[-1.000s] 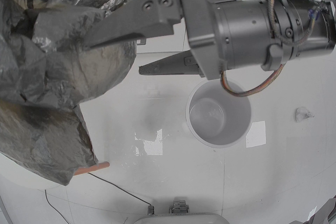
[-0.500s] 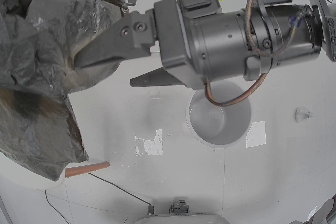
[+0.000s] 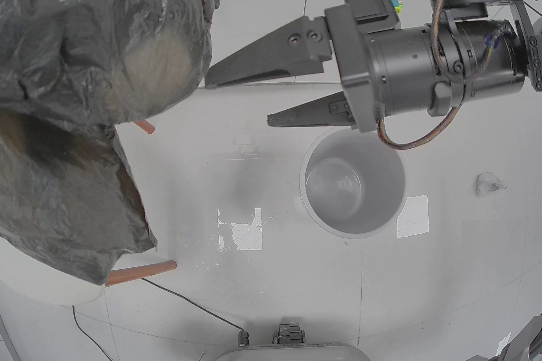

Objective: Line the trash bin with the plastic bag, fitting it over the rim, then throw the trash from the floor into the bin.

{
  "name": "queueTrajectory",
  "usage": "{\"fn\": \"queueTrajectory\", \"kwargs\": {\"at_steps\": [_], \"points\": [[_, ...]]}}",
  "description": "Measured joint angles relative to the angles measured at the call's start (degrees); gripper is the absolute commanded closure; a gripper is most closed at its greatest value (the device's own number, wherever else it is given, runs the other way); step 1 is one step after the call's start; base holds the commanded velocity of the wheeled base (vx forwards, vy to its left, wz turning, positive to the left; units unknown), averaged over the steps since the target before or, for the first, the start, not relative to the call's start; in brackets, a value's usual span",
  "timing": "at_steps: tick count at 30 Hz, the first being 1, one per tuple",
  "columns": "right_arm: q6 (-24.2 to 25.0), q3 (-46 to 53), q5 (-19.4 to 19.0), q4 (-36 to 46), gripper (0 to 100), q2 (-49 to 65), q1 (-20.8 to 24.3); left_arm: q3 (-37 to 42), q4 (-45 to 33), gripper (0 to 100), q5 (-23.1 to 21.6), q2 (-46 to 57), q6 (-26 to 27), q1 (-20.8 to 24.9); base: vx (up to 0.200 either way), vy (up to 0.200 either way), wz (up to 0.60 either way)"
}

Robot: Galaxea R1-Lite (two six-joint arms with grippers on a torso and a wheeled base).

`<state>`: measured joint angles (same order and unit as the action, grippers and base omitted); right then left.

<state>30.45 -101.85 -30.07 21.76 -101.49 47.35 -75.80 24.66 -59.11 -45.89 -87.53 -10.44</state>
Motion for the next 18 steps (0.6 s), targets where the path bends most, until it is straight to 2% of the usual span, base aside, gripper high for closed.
{"fn": "queueTrajectory", "kwargs": {"at_steps": [9,18], "points": [[-0.2,0.3,-0.7,-0.2,0,0.6,-2.0,-0.9,0.1,100,0.0,1.4,-3.1,0.3,0.0,0.0,0.0],[-0.5,0.0,-1.2,-0.6,0,-0.2,-2.1,-1.9,0.1,100,0.0,2.9,-7.1,0.8,0.0,0.0,0.0]]}}
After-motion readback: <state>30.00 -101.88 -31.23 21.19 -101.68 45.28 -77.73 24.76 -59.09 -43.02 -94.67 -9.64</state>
